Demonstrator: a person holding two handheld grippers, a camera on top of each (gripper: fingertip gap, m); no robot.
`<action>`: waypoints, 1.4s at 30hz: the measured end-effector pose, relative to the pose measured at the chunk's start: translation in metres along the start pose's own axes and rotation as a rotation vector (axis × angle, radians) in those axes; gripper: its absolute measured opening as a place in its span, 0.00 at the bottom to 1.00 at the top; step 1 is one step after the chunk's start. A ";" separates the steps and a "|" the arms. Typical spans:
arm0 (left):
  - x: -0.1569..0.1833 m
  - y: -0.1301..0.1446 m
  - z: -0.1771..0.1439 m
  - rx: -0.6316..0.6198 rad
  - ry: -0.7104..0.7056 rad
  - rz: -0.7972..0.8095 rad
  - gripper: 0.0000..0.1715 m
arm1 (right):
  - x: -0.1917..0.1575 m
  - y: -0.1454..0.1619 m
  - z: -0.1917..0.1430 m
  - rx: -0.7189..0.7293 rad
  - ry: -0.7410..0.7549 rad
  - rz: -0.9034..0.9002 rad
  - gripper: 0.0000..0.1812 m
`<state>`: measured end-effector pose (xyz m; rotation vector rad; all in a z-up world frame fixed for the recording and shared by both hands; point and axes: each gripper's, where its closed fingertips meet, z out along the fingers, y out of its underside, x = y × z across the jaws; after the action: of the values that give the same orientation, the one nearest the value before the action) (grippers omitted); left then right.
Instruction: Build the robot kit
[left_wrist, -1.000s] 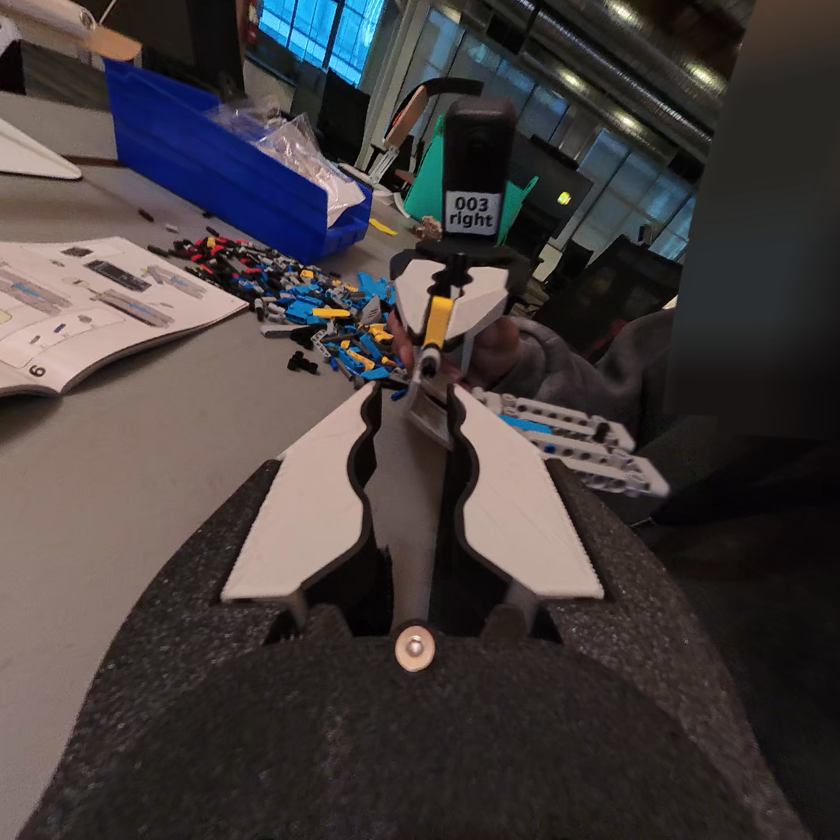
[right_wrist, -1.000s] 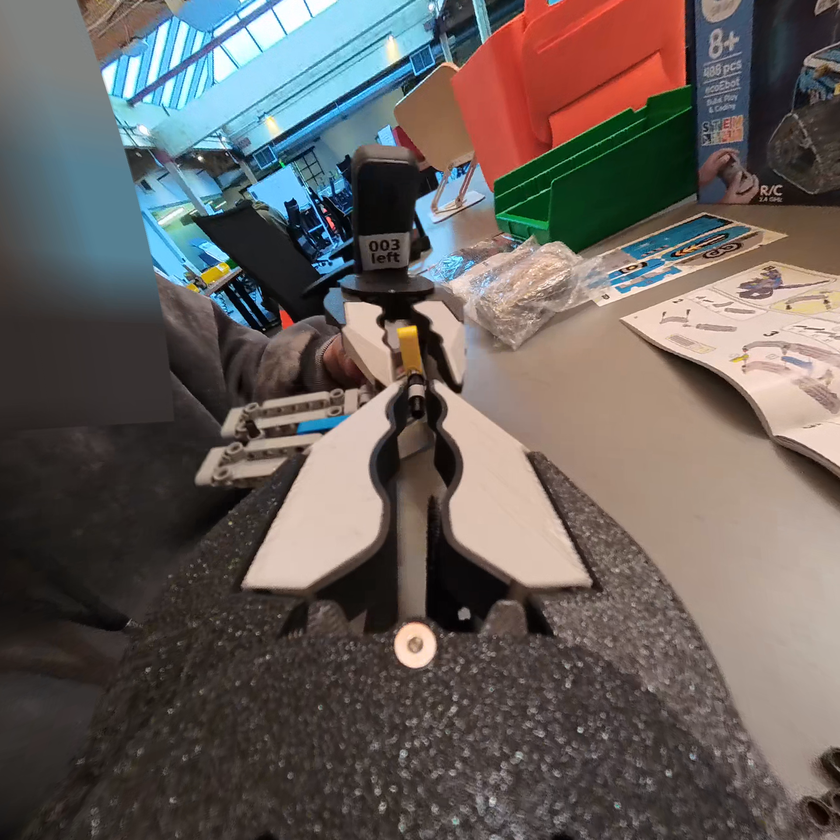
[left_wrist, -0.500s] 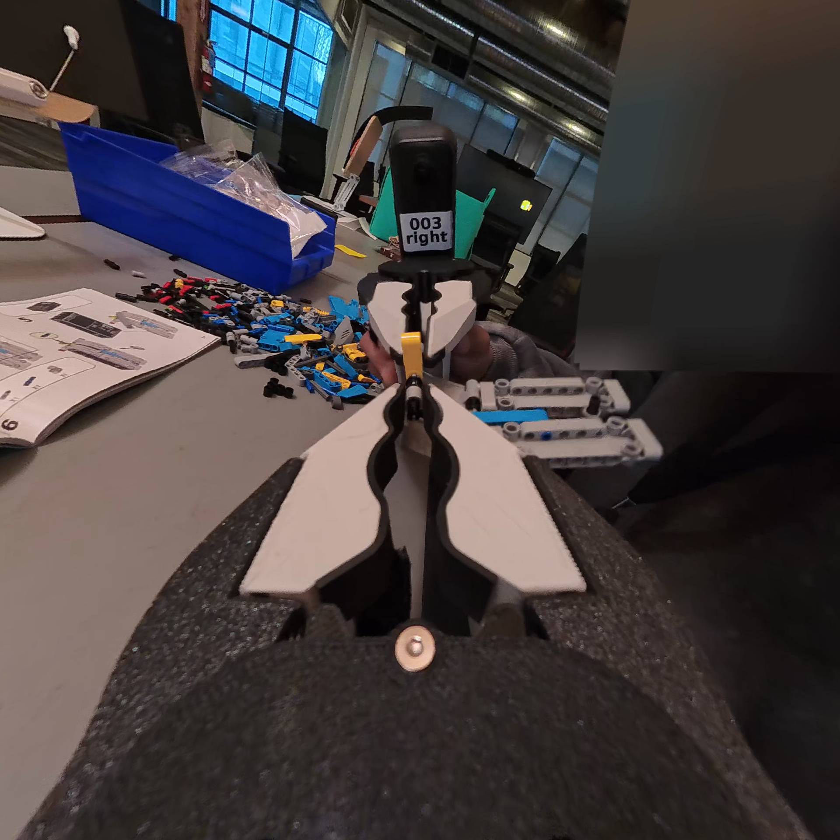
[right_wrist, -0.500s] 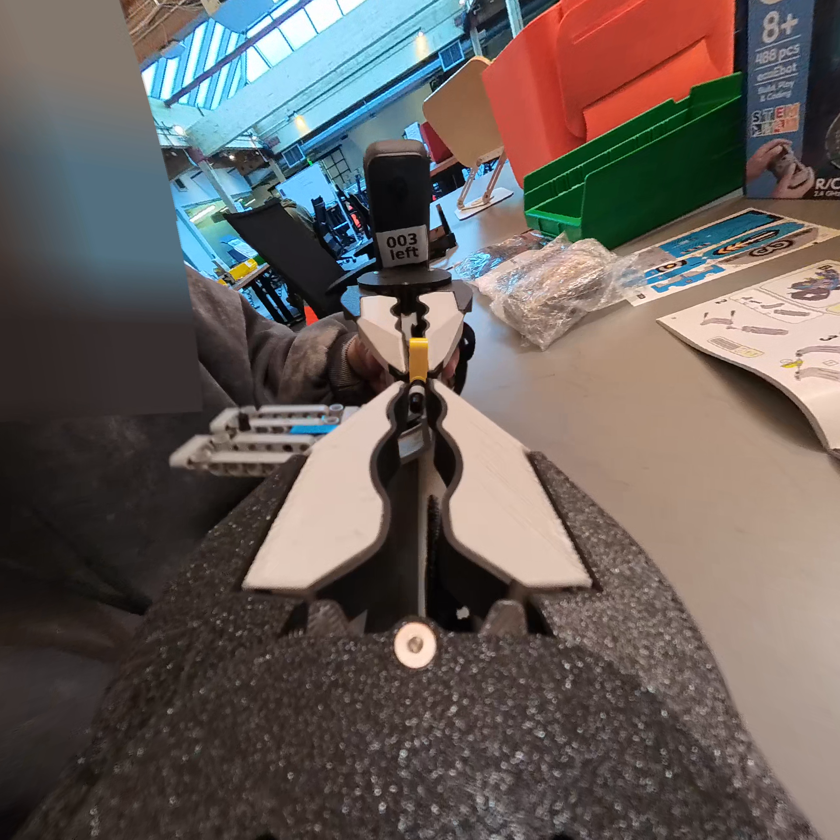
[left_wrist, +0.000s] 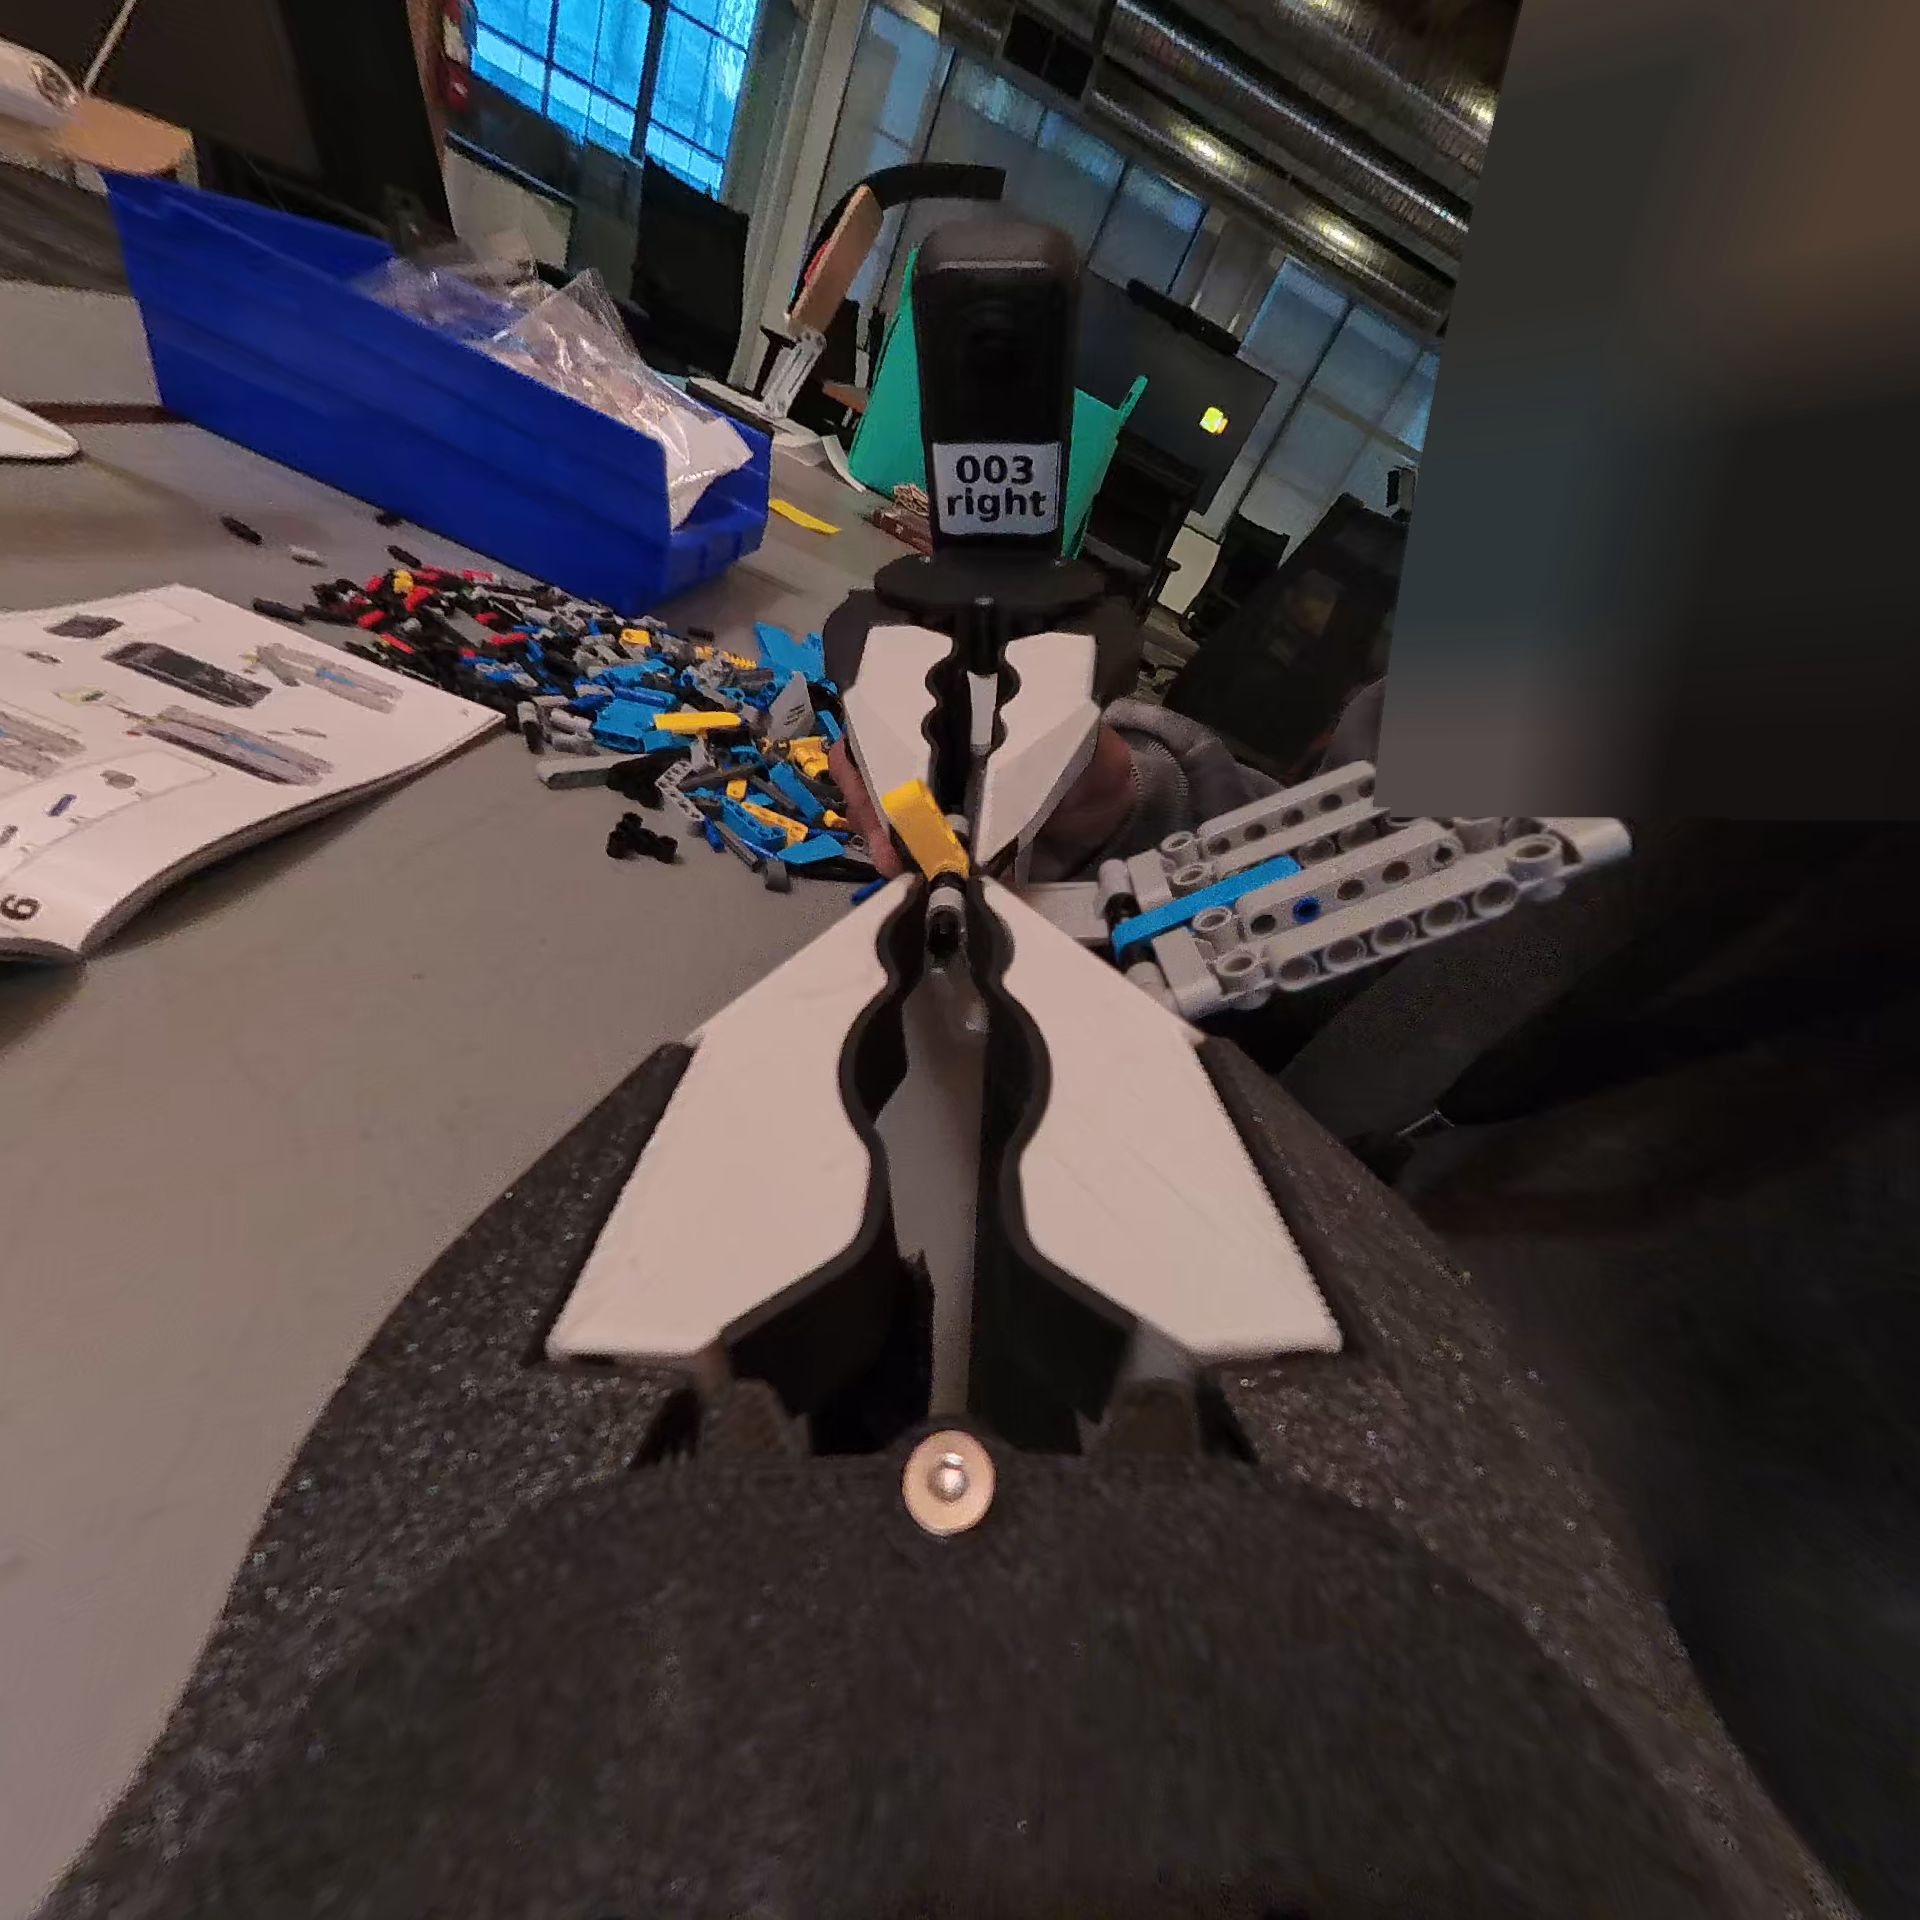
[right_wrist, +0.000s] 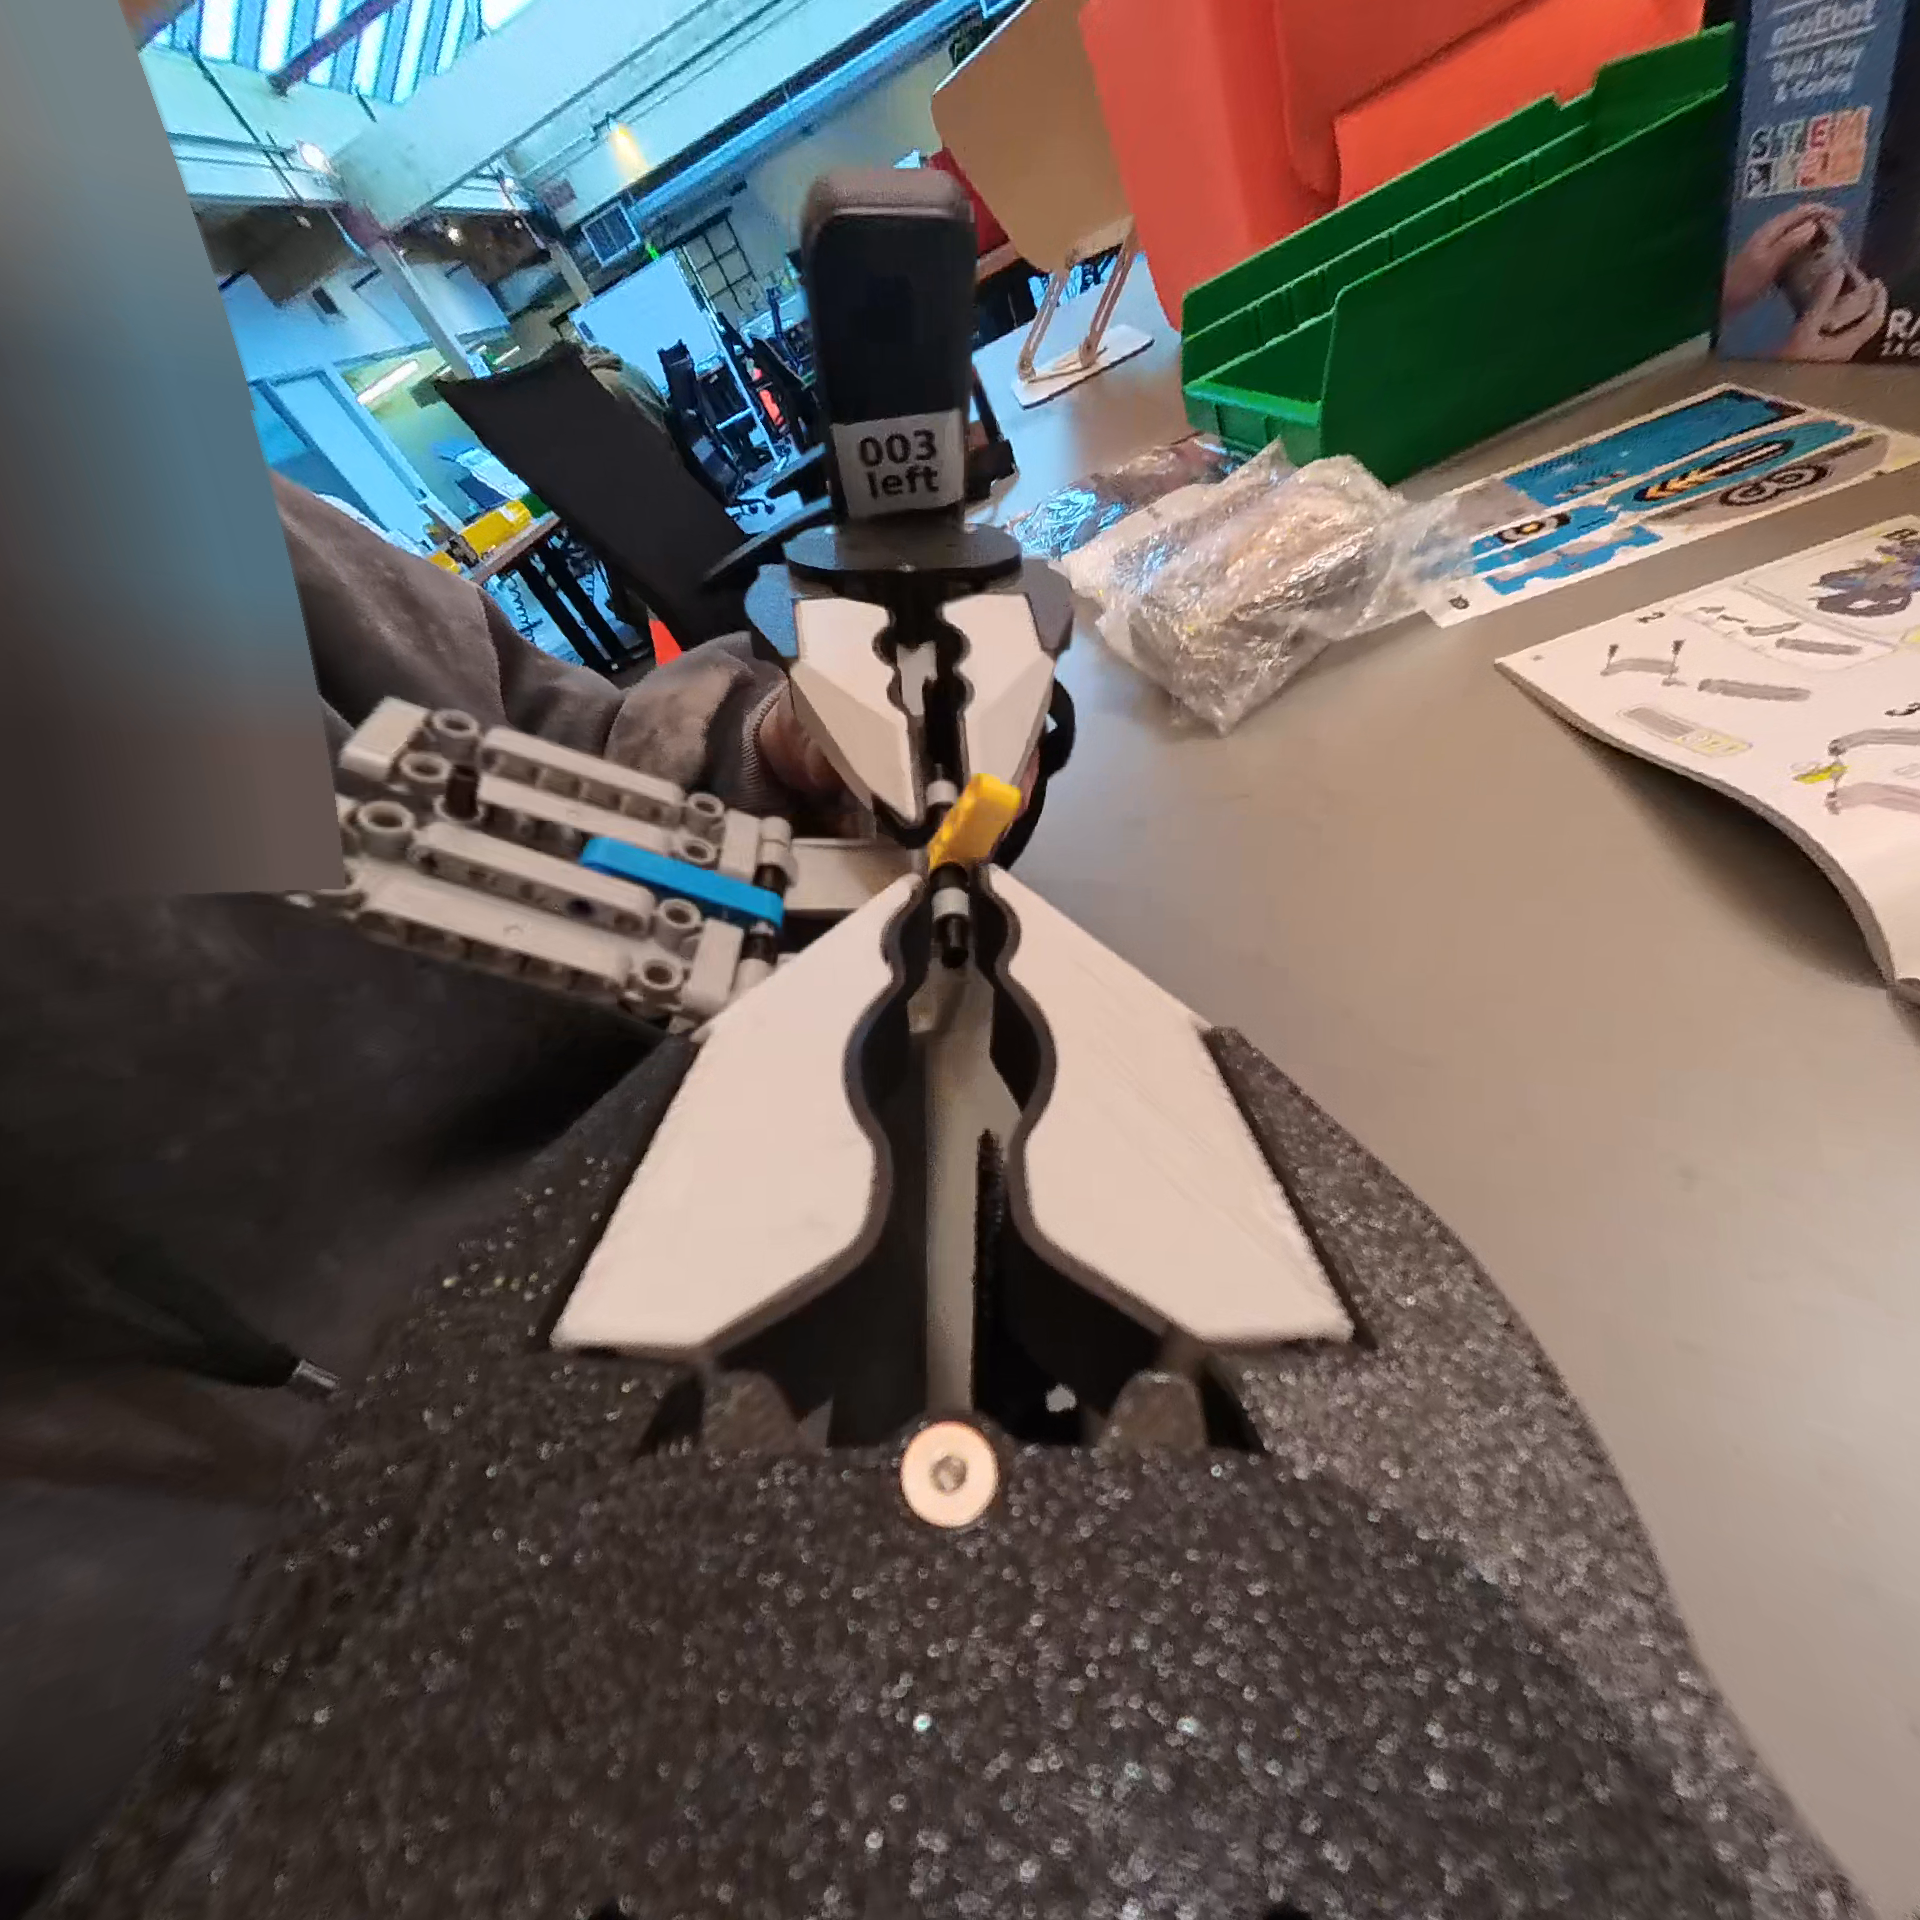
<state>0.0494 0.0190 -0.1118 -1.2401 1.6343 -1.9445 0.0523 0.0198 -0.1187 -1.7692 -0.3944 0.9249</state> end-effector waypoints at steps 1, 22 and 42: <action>0.000 0.001 0.000 -0.003 0.006 -0.006 0.03 | 0.000 0.000 0.000 -0.001 -0.001 0.004 0.03; -0.005 0.014 0.002 -0.081 -0.054 0.050 0.03 | 0.003 -0.001 -0.013 0.001 -0.027 0.049 0.03; -0.059 0.026 -0.005 -0.124 -0.312 -0.084 0.03 | 0.036 -0.028 -0.031 0.116 0.309 -0.191 0.22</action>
<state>0.0721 0.0558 -0.1596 -1.5919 1.5811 -1.6131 0.1036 0.0340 -0.1035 -1.6999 -0.2969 0.5186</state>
